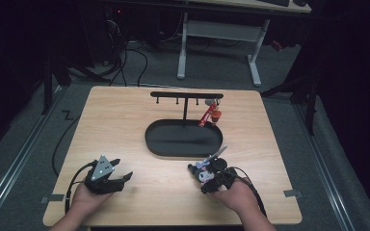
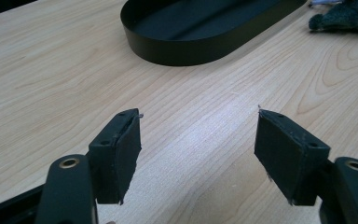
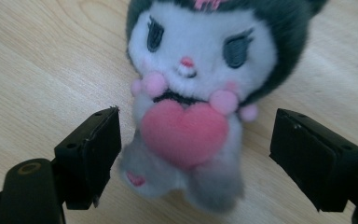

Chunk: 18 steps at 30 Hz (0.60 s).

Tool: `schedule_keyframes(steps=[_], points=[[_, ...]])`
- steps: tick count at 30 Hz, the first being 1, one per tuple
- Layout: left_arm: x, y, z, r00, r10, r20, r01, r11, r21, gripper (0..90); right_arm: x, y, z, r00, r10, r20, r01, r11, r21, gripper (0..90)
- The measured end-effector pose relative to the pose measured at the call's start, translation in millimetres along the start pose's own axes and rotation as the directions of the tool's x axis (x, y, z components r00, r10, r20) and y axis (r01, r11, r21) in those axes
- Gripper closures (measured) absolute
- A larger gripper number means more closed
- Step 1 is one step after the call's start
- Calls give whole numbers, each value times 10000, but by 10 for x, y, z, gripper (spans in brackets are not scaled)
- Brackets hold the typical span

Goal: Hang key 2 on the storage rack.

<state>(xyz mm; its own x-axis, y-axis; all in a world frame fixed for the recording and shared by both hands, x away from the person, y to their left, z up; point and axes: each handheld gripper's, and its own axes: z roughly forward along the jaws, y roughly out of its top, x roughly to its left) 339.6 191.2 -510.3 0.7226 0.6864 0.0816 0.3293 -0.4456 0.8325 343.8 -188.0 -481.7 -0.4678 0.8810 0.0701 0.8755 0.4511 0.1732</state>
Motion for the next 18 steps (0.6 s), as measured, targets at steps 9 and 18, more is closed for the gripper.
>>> schedule_keyframes(steps=[9,18], points=[[-36,-8,-35,9999,147,80,-147,9999,7,339,-7,47,7,10000,-54,-8,54,10000,-64,462],[-74,1,17,9994,318,118,-320,9994,134,340,-69,84,-235,9996,-187,194,192,9995,-244,478]])
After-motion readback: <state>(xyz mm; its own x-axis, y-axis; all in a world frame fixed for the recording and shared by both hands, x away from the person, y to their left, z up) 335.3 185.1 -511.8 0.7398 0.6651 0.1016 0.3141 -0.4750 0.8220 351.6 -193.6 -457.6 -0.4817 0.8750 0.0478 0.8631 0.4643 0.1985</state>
